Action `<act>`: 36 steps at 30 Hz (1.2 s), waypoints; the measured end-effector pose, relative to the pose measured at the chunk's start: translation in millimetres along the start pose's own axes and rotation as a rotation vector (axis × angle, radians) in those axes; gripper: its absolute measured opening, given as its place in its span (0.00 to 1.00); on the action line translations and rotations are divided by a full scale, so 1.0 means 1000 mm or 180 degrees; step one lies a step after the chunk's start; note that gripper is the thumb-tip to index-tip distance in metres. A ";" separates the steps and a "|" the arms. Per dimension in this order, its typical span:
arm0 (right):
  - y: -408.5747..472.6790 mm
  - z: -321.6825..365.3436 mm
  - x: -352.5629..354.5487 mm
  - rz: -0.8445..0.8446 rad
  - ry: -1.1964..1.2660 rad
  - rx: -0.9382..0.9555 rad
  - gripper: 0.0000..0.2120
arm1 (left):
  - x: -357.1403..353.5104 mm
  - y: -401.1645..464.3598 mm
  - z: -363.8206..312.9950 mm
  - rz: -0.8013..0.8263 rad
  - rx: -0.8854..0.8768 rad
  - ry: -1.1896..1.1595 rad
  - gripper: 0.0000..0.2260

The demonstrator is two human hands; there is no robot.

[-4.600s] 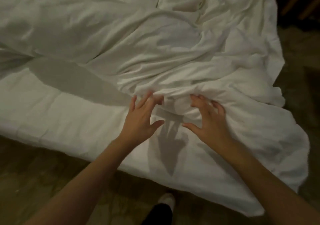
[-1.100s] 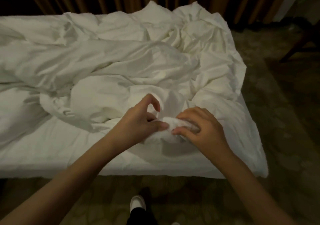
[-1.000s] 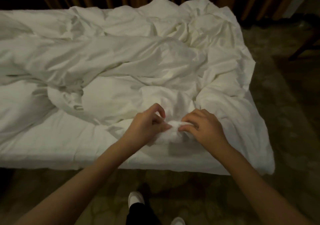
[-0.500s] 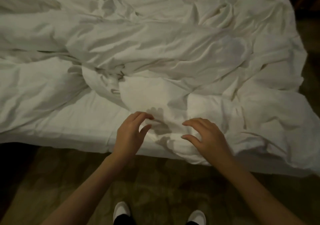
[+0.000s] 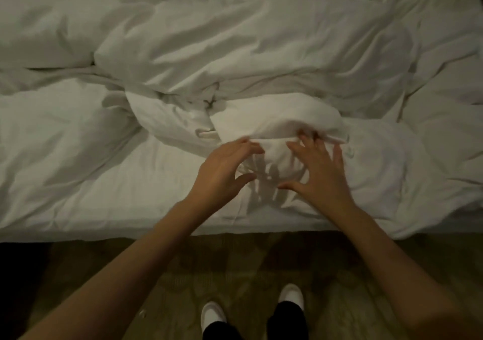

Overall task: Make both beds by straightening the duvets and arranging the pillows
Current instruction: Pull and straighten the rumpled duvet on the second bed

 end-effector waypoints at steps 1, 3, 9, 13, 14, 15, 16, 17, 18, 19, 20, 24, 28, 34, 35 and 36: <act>0.006 -0.007 0.000 0.0041 0.0003 -0.0051 0.43 | -0.009 0.010 0.002 0.0203 -0.0096 0.0090 0.25; 0.022 -0.023 0.005 0.0100 0.0038 -0.0165 0.43 | -0.023 0.032 0.005 0.0517 -0.0205 0.0201 0.32; 0.050 -0.035 0.004 0.0144 0.0053 -0.0387 0.40 | -0.056 0.109 0.027 0.1157 -0.0081 0.0453 0.39; 0.027 -0.011 -0.026 -0.0097 -0.0181 0.0375 0.30 | -0.080 0.127 0.042 0.1355 0.0086 0.0438 0.40; 0.024 -0.014 -0.036 -0.0046 -0.0281 0.0460 0.30 | -0.078 0.126 0.041 0.1230 0.0090 0.0374 0.39; 0.023 -0.020 -0.043 -0.0007 -0.0335 0.0474 0.31 | -0.073 0.120 0.040 0.1043 0.0085 0.0326 0.35; 0.023 -0.025 -0.047 0.0008 -0.0358 0.0440 0.32 | -0.066 0.112 0.038 0.0731 -0.0024 0.0330 0.29; 0.023 -0.030 -0.051 0.0025 -0.0356 0.0386 0.32 | -0.057 0.101 0.036 0.0337 -0.0234 0.0417 0.22; 0.024 -0.033 -0.054 0.0039 -0.0355 0.0346 0.32 | -0.049 0.085 0.034 -0.0057 -0.0488 0.0523 0.16; 0.023 -0.033 -0.058 0.0068 -0.0351 0.0312 0.31 | -0.044 0.066 0.034 -0.0318 -0.0711 0.0561 0.11; 0.022 -0.032 -0.061 0.0083 -0.0342 0.0272 0.31 | -0.042 0.047 0.038 -0.0421 -0.0861 0.0567 0.09; 0.022 -0.024 -0.068 -0.0148 -0.0351 0.0163 0.22 | -0.064 0.009 0.066 0.0144 -0.1053 0.0666 0.15; 0.018 -0.012 -0.069 -0.0294 -0.0382 0.0027 0.17 | -0.074 0.021 0.066 0.0112 -0.0996 0.0628 0.09; -0.021 0.021 -0.050 -0.0474 -0.0164 -0.0395 0.25 | -0.037 0.040 0.044 0.0381 -0.0501 0.0620 0.10; -0.028 0.029 -0.048 -0.0490 -0.0177 -0.0431 0.26 | -0.026 0.036 0.041 0.0450 -0.0337 0.0566 0.09; -0.033 0.038 -0.046 -0.0546 -0.0140 -0.0454 0.25 | -0.017 0.028 0.039 0.0638 -0.0103 0.0510 0.09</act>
Point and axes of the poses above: each hand's wrist, its own y-axis towards the middle knuckle, its own x-axis out of the back of the hand, z = x × y, the point moved 7 cm from there along y, towards the middle knuckle, and after that the axes turned 3 degrees about x, right-handed, at the moved point
